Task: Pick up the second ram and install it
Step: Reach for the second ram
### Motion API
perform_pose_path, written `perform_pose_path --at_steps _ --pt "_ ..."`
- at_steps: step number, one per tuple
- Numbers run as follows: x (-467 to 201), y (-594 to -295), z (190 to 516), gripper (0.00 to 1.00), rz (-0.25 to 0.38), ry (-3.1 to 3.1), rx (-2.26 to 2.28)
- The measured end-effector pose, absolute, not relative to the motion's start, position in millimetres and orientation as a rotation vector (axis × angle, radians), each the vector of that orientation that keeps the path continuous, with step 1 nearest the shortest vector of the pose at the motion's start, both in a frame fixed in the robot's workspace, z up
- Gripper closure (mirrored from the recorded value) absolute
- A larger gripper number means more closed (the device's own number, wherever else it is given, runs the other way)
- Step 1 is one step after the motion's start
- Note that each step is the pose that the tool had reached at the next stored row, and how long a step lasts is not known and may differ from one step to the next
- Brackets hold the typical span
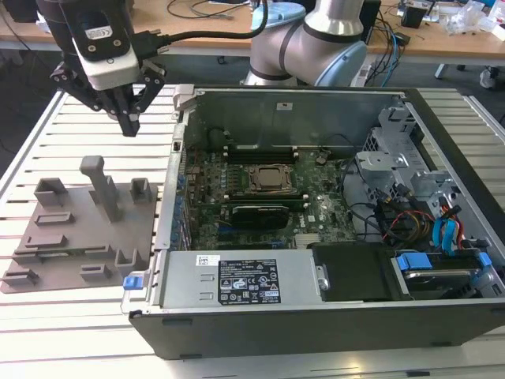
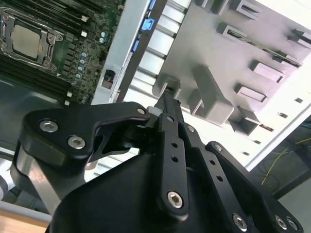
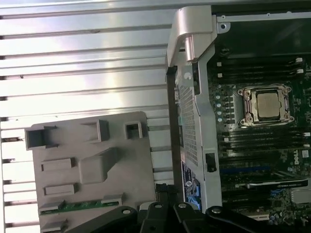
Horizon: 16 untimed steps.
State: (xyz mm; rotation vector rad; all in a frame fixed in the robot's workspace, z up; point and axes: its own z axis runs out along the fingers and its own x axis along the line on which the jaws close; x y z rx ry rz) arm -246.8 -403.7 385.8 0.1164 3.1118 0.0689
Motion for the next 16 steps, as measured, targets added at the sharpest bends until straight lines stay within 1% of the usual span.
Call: perform_pose_path --at_steps 11,16 --pt "-264.8 -413.6 381.0 0.90 0.069 3.112 0.117" --pt "-273.4 -424.8 378.3 0.90 0.069 3.112 0.116"
